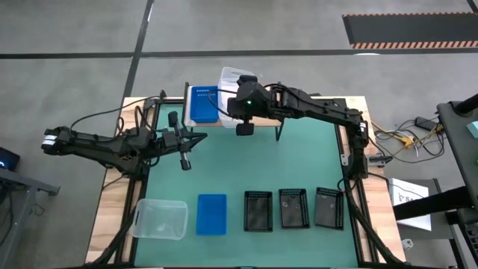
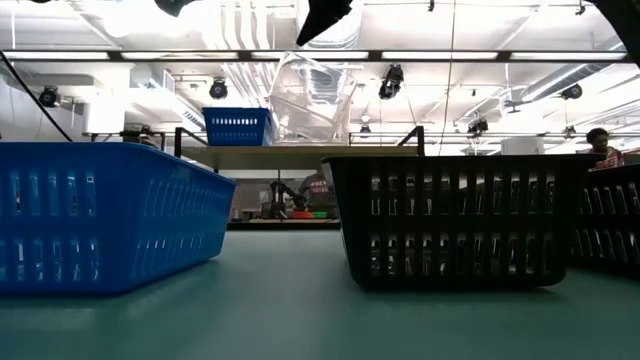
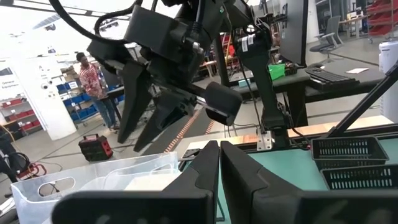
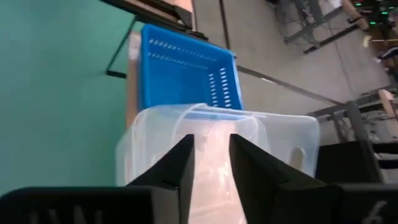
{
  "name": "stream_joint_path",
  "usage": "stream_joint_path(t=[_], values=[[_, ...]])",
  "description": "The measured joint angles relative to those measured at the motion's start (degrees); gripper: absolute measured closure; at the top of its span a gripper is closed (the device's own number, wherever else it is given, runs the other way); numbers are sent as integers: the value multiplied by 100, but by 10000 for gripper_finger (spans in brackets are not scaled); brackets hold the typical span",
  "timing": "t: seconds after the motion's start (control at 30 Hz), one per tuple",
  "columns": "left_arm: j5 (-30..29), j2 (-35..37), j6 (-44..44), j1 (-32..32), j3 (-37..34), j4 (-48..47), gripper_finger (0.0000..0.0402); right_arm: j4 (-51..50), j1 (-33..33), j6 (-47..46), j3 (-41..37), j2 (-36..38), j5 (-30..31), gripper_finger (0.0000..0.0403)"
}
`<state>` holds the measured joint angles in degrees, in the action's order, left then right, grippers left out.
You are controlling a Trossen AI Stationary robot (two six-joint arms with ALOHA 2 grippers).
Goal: Stack baskets on shelf by color
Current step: Stack the top transparent bin on the transparent bin on the shelf
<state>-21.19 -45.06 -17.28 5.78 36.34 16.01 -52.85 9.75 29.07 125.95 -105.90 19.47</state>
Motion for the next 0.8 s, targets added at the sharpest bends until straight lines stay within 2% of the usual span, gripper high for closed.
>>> stream_joint_path(t=[0.23,0.43,0.67,0.8], values=[[2,0,2,-2,0,7,402,266,38,82,-24,-154,-196,389],[2,-2,2,-2,0,73,402,782,235,257,-22,-191,-451,394],[3,-2,4,-2,0,151,402,829,736,-438,-28,-214,-1782,394],[4,-2,4,-2,0,150,402,910,840,-551,-195,-224,-2031,394]])
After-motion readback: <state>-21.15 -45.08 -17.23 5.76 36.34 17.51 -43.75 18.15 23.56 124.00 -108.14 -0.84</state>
